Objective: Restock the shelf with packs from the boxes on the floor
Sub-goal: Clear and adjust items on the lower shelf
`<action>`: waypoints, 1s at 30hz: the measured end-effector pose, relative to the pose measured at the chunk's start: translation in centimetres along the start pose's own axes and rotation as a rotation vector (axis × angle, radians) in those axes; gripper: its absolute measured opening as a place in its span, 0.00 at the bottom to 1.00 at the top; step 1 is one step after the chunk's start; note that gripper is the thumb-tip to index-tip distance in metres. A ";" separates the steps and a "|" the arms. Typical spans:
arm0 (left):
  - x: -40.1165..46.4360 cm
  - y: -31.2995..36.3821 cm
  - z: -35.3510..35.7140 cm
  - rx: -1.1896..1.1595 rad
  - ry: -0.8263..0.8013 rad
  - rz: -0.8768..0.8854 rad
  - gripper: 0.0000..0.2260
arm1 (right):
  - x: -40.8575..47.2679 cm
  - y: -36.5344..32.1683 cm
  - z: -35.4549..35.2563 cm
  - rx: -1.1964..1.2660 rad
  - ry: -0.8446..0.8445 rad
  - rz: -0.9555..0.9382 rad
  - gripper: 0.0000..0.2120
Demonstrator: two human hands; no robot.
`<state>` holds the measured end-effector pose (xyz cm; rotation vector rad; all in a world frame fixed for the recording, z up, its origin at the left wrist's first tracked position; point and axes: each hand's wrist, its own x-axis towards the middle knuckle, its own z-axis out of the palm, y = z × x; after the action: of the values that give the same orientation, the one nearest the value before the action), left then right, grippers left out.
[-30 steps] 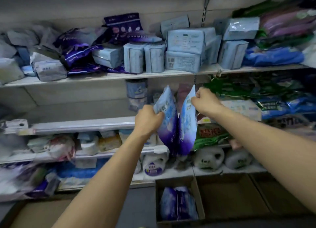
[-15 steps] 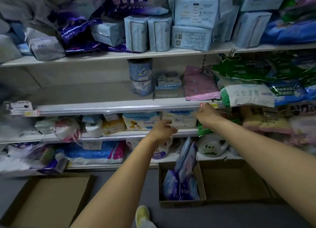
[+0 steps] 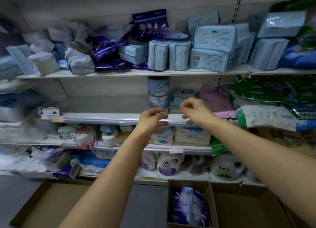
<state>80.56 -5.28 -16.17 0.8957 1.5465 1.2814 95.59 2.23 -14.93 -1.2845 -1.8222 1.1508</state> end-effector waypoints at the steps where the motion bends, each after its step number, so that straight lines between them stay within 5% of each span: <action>1: 0.0 0.7 -0.7 -0.009 0.015 0.020 0.10 | 0.2 -0.7 0.1 0.027 -0.021 -0.016 0.06; 18: 8.6 12.3 -16.6 -0.031 0.195 0.301 0.07 | 11.6 -14.7 7.4 0.125 0.001 -0.240 0.04; 26: 18.4 17.7 -25.8 -0.124 0.300 0.294 0.10 | 20.5 -22.1 12.0 0.096 0.078 -0.299 0.06; 30: 22.8 19.5 -28.6 -0.105 0.280 0.145 0.09 | 25.1 -25.4 13.6 -0.037 0.179 -0.286 0.02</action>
<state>45.82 10.54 0.00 0.7982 1.6331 1.6337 65.48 18.14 2.35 -1.0667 -1.8280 0.8249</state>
